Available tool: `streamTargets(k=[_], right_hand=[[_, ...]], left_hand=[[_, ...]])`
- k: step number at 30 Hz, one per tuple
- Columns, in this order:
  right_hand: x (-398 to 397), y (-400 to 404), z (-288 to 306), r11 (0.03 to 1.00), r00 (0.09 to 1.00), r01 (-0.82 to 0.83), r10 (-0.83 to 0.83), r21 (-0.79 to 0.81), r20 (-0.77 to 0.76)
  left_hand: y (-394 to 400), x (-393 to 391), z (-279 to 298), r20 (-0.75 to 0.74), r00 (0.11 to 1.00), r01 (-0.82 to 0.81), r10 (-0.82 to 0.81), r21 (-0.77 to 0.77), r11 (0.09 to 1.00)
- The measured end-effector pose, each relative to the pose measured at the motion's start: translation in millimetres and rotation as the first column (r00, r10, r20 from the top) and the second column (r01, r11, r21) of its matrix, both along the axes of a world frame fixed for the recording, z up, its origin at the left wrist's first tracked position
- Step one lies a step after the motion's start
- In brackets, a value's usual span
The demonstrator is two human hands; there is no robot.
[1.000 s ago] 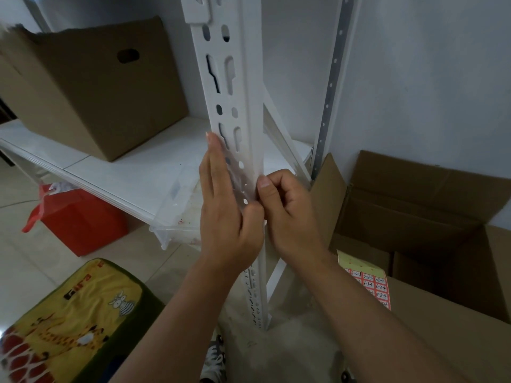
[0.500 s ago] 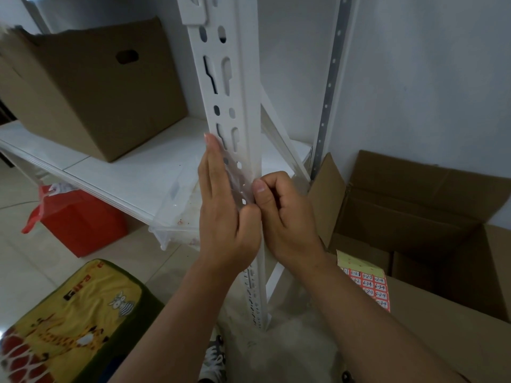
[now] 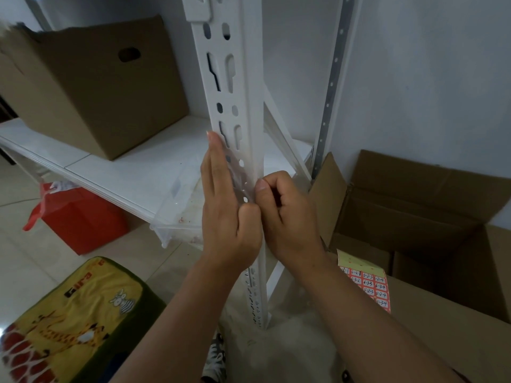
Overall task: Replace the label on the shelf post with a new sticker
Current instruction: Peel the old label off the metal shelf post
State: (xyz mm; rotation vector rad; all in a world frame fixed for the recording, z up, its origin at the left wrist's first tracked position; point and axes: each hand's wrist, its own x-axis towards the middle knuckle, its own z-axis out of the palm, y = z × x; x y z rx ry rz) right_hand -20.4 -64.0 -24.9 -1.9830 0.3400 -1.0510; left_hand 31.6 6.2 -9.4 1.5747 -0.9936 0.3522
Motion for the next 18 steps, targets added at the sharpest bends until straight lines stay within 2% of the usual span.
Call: streamTargets(k=[6,11,18], right_hand=[[-3.0,-1.6,0.7,0.997,0.997,-0.082,0.081,0.009,0.017],[-1.3,-3.1,0.6,0.997,0.998,-0.058,0.058,-0.050,-0.002],[-3.5,-3.6,1.4,0.997,0.997,-0.074,0.074,-0.017,-0.004]], left_hand=[[0.3,-0.1,0.7,-0.014,1.000,0.009,-0.009,0.003,1.000],[0.6,0.6,1.0,-0.006,1.000,0.016,-0.016,-0.002,1.000],[-0.8,-1.3,0.5,-0.009,1.000,-0.001,0.001,-0.006,1.000]])
